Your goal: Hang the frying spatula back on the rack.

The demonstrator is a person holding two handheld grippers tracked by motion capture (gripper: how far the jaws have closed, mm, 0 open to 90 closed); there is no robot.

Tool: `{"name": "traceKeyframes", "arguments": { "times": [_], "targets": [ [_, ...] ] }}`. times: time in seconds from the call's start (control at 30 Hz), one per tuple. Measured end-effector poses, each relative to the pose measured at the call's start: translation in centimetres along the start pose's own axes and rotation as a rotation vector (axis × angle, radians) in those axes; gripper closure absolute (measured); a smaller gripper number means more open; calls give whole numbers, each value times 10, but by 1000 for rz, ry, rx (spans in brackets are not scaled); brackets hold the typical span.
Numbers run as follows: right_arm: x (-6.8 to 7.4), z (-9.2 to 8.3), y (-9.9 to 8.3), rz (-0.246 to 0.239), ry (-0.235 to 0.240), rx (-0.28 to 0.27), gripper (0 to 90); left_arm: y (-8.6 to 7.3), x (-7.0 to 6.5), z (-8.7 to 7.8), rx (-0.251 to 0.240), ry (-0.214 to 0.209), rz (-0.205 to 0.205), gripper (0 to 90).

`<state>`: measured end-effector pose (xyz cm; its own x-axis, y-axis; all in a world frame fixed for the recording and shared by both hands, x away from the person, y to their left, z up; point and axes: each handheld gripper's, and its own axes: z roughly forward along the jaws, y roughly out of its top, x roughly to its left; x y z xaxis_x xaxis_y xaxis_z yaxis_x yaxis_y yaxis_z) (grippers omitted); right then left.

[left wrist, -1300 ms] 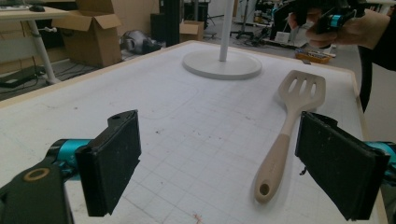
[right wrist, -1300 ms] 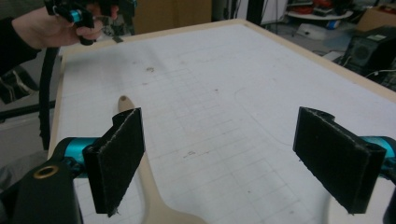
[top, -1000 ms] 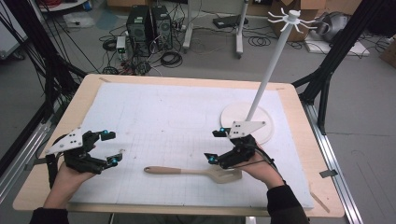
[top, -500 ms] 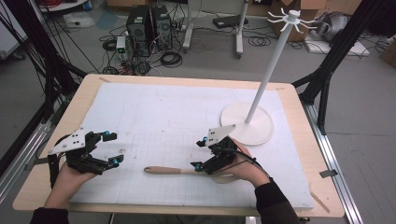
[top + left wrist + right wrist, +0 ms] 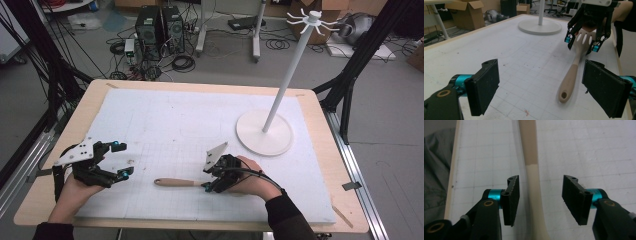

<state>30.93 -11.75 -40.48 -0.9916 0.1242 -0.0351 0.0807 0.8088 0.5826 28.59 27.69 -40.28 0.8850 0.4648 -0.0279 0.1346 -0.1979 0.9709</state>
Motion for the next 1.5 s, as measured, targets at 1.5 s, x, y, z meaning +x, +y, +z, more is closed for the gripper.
{"name": "traceKeyframes", "arguments": {
  "times": [1.5],
  "targets": [
    [2, 5, 6, 37, -5, 156, 785, 3, -6, 9, 13, -22, 18, 160]
  ]
}}
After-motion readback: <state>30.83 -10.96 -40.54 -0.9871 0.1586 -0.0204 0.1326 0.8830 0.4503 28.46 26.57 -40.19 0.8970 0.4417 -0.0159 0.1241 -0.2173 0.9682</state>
